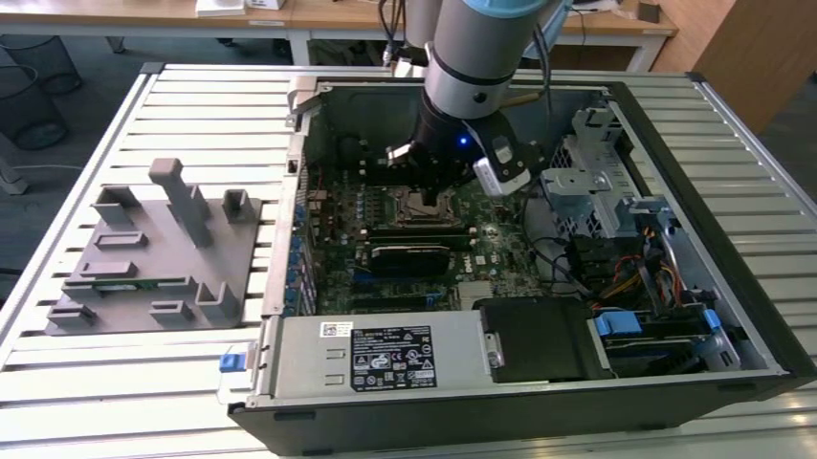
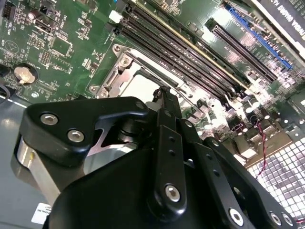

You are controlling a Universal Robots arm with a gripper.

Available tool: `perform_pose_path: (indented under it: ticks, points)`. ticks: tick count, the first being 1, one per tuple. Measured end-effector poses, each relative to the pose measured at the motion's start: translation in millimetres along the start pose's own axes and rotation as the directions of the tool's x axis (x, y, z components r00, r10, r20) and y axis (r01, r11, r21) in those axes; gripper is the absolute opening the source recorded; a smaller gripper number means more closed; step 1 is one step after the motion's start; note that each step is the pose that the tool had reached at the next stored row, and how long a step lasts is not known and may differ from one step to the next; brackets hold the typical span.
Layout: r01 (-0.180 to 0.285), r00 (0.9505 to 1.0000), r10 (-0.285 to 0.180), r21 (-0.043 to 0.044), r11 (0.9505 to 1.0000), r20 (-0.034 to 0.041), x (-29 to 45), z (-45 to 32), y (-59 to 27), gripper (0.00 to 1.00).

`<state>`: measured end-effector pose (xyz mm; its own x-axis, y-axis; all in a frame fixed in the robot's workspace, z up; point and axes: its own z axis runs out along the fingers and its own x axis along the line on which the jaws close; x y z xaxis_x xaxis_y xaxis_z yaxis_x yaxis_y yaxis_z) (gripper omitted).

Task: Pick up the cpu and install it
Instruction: 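Install the second cpu locking lever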

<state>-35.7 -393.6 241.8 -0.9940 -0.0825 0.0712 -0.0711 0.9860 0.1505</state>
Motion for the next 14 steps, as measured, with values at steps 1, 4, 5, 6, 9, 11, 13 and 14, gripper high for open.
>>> perform_pose_path:
  ticks: [1, 4, 5, 6, 9, 11, 13, 14]
  points:
    - [0.0, 1.0, 0.0, -0.0001, 1.0, 0.0001, 0.1, 0.1, 0.0, 0.11]
    - [0.0, 1.0, 0.0, -0.0009, 1.0, 0.0002, 1.1, 0.2, -0.8, 0.11]
    - [0.0, 1.0, 0.0, -0.001, 1.0, 0.0001, 1.3, 0.1, -1.9, 0.11]
    - [0.0, 1.0, 0.0, -0.001, 1.0, 0.0001, 1.5, 0.2, -3.2, 0.11]
    - [0.0, 1.0, 0.0, -0.001, 1.0, 0.0001, 2.0, 1.3, -7.3, 0.11]
    - [0.0, 1.0, 0.0, -0.0014, 1.0, 0.0003, 2.3, 3.0, -8.9, 0.11]
    - [0.0, 1.0, 0.0, -0.003, 1.0, 0.0004, 3.2, 5.0, -10.1, 0.11]
    - [0.0, 1.0, 0.0, -0.0033, 1.0, 0.0003, 4.5, 6.0, -10.3, 0.11]
